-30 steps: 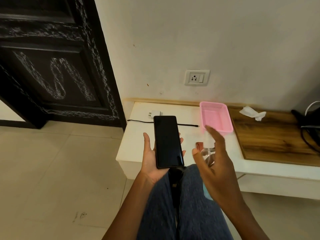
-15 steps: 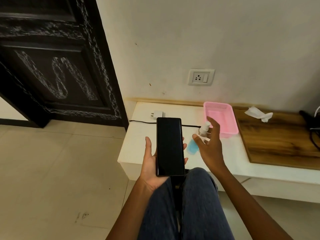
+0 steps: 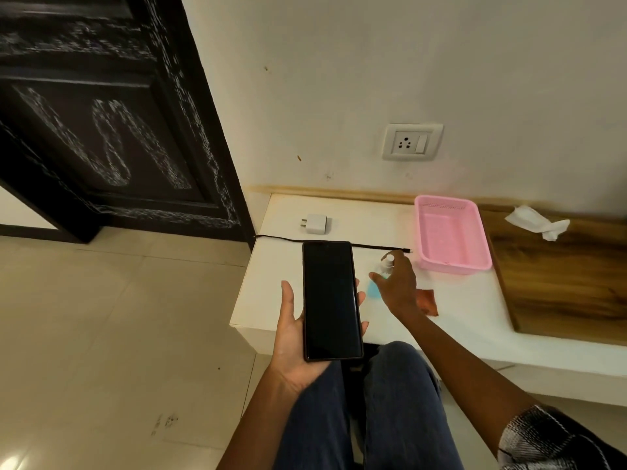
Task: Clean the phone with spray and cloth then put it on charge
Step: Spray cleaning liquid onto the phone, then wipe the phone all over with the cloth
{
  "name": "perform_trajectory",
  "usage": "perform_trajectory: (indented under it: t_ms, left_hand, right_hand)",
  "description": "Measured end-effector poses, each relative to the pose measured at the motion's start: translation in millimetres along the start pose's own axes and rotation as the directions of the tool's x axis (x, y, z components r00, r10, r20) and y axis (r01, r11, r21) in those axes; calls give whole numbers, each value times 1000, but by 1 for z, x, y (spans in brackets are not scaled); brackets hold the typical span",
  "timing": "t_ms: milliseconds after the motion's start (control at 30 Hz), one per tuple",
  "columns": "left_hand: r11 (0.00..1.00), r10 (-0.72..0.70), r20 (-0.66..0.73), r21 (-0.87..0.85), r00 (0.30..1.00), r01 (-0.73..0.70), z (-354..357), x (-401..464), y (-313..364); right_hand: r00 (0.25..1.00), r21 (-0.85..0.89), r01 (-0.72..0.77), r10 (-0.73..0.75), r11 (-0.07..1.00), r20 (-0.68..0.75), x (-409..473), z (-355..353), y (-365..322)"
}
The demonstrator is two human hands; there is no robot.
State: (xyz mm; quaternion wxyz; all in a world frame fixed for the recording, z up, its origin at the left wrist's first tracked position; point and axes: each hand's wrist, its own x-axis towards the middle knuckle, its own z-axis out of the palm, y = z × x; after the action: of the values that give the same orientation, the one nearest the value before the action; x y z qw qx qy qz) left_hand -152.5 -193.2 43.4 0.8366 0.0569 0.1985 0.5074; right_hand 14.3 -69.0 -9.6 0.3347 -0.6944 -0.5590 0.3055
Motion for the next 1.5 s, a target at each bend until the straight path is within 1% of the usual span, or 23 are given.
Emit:
perform_trajectory:
  t_ms: [167,267,433,500,600,700,733,800,900,967,1100,1267,1400,1500]
  left_hand:
    - [1000,0,-23,-16,1000,0,-6,5,-4]
    - [1000,-6,-42,-16,999,5,-7,8,-7]
    - [999,-33,-45,-14,998,32,-8,8,-9]
    - [999,-39,-42,-13,998,38,-7,6,-9]
    - [999,-38,-36,3,999,38,-6,4,-8]
    - [1000,-28,-38,7,999,29,-3,2,-8]
    - [1000,-24,-40,6,999,24,-3,1,-8]
    - [1000,-20,-45,7,999,20,-2,2,-10]
    - [1000,-27,-48,10,998,28,-3,3,-13]
    - [999,-35,-57,2,998,35,-5,5,-16]
    - [999,-50,-82,1,995,50,-10,9,-19]
    - [998,-60,-102,4,993,61,-14,13,-20]
    - [998,-61,-123,-6,990,61,-17,16,-20]
    - [998,-58,-134,0,989,59,-17,17,-20]
  right_hand:
    - [1000,-22,13,-13,1000,-19,7,4,4]
    - [1000,-46,12,-11,999,22,8,4,5]
    - [996,-5,-16,16,1000,93,6,3,6]
    - [992,-14,-7,9,1000,127,5,1,5]
    - [984,-100,31,-13,994,177,6,-6,9]
    - [989,-267,63,-25,962,143,6,-16,25]
    - [993,-314,45,-8,948,116,7,-19,31]
    - [995,-374,-62,85,925,44,9,-27,43]
    - [961,-357,-269,273,895,-41,15,-39,58]
    - [941,-342,-332,333,879,-56,15,-45,69]
    - [939,-310,-339,340,888,-51,13,-48,88]
    - [933,-317,-353,355,880,-53,16,-41,90]
    - [920,-392,-382,385,837,-73,19,-33,89]
    - [899,-402,-424,432,811,-75,21,-31,90]
